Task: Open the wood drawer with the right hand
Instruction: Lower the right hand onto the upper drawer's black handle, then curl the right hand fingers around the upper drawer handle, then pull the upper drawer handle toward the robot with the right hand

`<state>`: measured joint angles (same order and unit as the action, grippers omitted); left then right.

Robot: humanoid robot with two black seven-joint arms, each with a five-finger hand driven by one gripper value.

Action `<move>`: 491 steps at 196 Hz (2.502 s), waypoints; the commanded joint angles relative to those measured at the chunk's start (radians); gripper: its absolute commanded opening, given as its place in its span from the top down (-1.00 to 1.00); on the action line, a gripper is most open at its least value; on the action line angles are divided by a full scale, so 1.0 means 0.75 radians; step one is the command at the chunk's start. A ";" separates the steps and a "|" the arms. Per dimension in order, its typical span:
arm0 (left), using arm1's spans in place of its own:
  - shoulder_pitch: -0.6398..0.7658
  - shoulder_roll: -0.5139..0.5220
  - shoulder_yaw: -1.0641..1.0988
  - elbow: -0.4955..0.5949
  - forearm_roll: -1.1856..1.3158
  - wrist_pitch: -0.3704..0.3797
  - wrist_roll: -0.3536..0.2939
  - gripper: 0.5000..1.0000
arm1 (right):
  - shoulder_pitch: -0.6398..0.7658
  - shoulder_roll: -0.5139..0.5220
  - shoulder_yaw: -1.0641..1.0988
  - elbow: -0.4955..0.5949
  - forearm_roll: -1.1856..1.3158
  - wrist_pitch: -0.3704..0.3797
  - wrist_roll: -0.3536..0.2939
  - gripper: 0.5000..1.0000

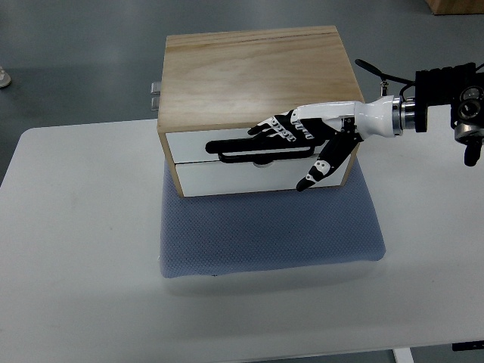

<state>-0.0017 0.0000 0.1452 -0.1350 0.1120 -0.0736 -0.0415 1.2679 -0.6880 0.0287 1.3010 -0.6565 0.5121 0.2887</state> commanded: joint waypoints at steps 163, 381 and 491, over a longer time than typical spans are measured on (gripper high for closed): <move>0.000 0.000 -0.001 0.000 0.000 0.000 0.000 -1.00 | -0.062 0.044 0.001 -0.076 -0.047 0.017 0.002 -0.81; 0.000 0.000 0.001 0.000 0.000 0.000 0.000 -1.00 | -0.173 -0.183 0.005 0.317 -0.043 0.043 0.016 -0.82; 0.000 0.000 -0.001 0.000 0.000 0.000 0.000 -1.00 | -0.175 -0.357 0.109 0.427 0.024 0.132 0.022 -0.82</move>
<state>-0.0016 0.0000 0.1451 -0.1350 0.1120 -0.0736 -0.0414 1.1366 -0.9387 0.0889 1.6194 -0.6606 0.5940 0.3054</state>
